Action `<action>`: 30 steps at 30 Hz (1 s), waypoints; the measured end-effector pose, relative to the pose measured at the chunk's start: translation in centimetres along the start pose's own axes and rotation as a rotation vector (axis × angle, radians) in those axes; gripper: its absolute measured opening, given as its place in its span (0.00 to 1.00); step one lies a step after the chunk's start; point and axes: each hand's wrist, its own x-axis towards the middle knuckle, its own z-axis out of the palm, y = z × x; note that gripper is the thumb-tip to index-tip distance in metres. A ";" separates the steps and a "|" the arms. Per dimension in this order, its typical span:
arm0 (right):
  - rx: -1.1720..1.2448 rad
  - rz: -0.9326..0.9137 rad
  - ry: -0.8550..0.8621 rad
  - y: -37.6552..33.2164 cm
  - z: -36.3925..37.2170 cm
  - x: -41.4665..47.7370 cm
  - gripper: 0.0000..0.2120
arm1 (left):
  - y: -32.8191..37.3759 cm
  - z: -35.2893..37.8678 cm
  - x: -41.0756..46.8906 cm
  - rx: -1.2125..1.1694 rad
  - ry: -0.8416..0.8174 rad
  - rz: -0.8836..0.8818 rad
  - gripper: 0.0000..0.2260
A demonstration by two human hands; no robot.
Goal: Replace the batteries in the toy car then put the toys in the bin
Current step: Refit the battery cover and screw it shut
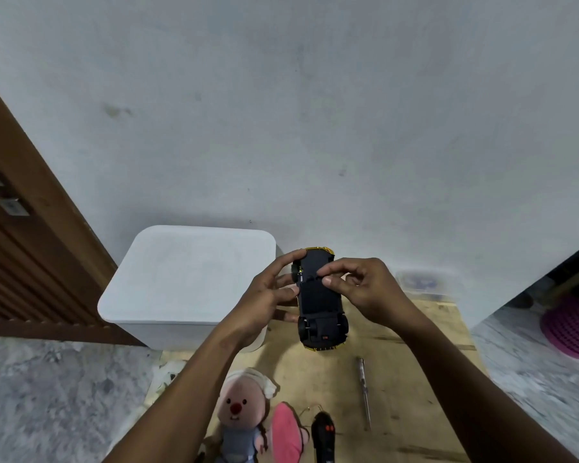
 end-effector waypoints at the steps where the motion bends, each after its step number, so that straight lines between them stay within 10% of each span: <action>1: -0.026 -0.006 -0.004 -0.2 0.0 -0.1 0.05 | 0.0 0.0 0.0 -0.002 -0.002 0.000 0.25; 19: -0.462 -0.209 0.367 0.4 2.3 -2.5 0.20 | 0.0 0.4 -0.2 -0.022 0.021 0.046 0.25; 30: -0.384 -0.135 0.310 1.3 2.3 -2.3 0.12 | -0.3 0.6 -0.1 0.001 0.009 0.056 0.26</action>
